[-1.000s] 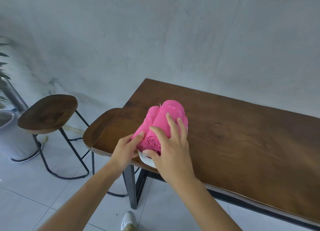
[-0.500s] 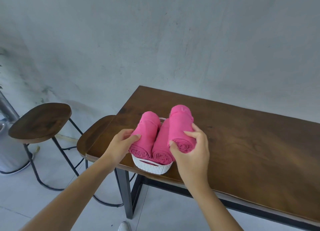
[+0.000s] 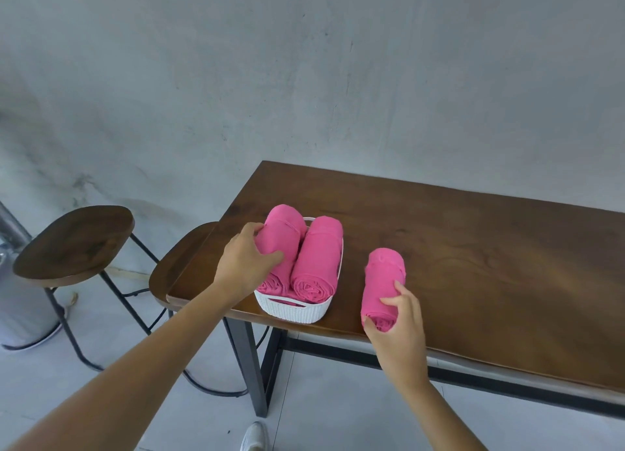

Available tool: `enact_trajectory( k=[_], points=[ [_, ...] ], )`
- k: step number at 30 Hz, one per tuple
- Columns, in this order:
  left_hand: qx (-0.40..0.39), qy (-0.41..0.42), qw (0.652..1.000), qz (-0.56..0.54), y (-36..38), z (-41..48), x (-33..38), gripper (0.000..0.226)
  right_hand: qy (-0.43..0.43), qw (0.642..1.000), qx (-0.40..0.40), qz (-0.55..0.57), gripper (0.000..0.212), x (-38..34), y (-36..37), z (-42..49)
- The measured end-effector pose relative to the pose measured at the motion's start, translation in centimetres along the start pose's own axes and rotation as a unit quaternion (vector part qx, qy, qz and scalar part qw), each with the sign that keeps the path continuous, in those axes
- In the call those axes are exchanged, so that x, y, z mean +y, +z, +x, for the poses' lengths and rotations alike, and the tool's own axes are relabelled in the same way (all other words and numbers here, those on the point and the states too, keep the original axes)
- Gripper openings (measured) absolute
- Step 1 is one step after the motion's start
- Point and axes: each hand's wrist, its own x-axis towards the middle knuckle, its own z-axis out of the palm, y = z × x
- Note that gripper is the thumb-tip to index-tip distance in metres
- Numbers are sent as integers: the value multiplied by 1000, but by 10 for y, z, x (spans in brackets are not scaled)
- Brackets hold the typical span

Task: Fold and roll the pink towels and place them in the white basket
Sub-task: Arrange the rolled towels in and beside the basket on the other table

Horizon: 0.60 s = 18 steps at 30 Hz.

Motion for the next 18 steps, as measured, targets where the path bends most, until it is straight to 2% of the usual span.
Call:
enact_trajectory(
  k=[6, 10, 13, 16, 18],
  points=[
    [69, 11, 994, -78, -28, 1, -13, 66, -23, 999, -20, -42, 43, 2, 1, -5],
    [99, -34, 991, -85, -42, 15, -37, 67, -20, 998, 13, -58, 43, -10, 2, -5],
    [85, -78, 987, -112, -38, 24, -59, 66, -16, 999, 32, -17, 37, -34, -1, -1],
    [55, -114, 985, -116, -24, 27, -78, 66, -2, 1000, 6, 21, 35, -71, 5, 7],
    [34, -113, 987, -107, -10, 26, -88, 66, -27, 999, -16, 10, 39, -94, 12, 11]
  ],
)
